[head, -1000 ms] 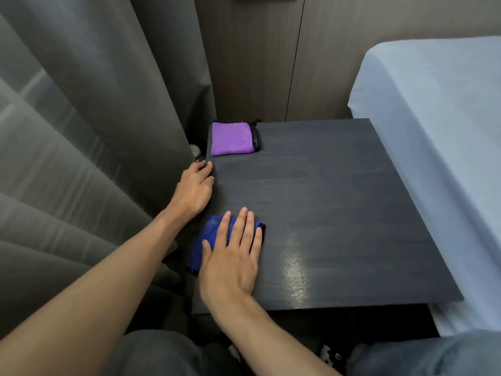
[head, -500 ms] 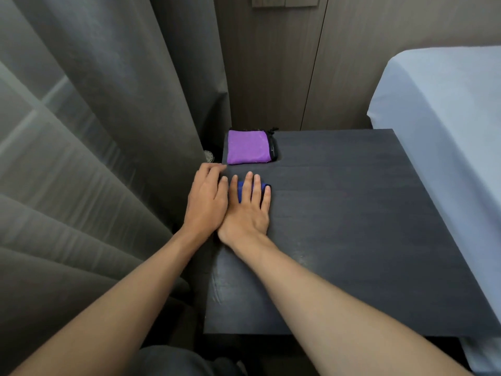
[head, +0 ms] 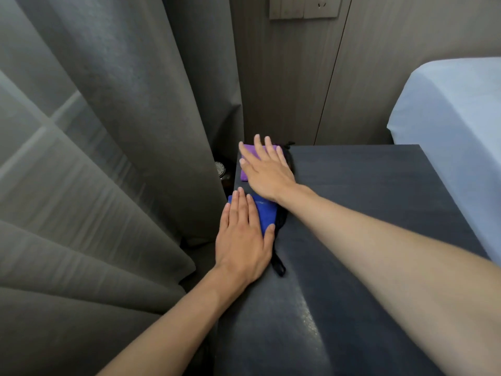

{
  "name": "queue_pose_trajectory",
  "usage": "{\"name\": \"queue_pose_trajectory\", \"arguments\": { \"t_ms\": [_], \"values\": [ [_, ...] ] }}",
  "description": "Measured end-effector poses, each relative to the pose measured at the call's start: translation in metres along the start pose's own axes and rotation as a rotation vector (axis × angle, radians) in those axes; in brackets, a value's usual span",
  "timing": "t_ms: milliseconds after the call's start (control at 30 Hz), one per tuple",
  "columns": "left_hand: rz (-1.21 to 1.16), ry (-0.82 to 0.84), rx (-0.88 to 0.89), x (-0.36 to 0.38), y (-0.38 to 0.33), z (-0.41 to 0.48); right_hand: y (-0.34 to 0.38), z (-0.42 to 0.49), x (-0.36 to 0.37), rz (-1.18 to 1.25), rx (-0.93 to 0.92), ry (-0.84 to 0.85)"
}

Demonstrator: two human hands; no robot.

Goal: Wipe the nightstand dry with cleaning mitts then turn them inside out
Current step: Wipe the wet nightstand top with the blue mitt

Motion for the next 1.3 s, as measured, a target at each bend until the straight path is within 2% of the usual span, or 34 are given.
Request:
{"name": "queue_pose_trajectory", "arguments": {
  "t_ms": [67, 100, 267, 667, 833, 933, 1033, 1100, 1167, 1233, 1300],
  "values": [
    [0.013, 0.023, 0.004, 0.001, 0.001, 0.003, -0.006, 0.011, 0.015, -0.121, 0.011, 0.190],
    [0.016, 0.037, 0.008, 0.001, 0.002, 0.004, -0.011, 0.013, 0.019, -0.161, 0.018, 0.229],
    [0.030, 0.071, -0.011, 0.002, 0.006, 0.021, -0.036, 0.014, 0.014, -0.227, 0.026, 0.198],
    [0.065, 0.139, -0.067, 0.010, 0.021, 0.115, -0.126, -0.003, -0.014, -0.157, 0.188, 0.143],
    [0.046, 0.151, -0.073, 0.013, 0.024, 0.155, -0.137, -0.020, -0.015, -0.137, 0.188, 0.129],
    [-0.012, 0.178, -0.093, 0.014, 0.023, 0.171, -0.137, -0.024, -0.015, -0.152, 0.181, 0.125],
    [-0.310, 0.109, -0.065, 0.000, 0.027, 0.171, -0.133, -0.022, -0.017, -0.114, 0.182, 0.125],
    [-0.402, 0.023, 0.078, -0.012, 0.036, 0.161, -0.129, -0.016, -0.023, -0.017, 0.196, 0.074],
    [-0.232, 0.037, 0.232, -0.013, 0.045, 0.147, -0.127, -0.012, -0.032, 0.066, 0.199, -0.058],
    [-0.165, 0.058, 0.288, -0.006, 0.052, 0.137, -0.125, -0.015, -0.040, 0.134, 0.185, -0.218],
    [-0.146, -0.039, 0.330, -0.005, 0.051, 0.135, -0.123, -0.025, -0.041, 0.210, 0.172, -0.321]
  ]
}}
Point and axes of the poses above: each hand's wrist, its own z-axis towards the middle knuckle, its own x-axis out of the palm, y = z × x, the point moved 6 cm from there along z, towards the middle knuckle, and after that the axes turned 10 degrees about x, right-handed, at the moved point
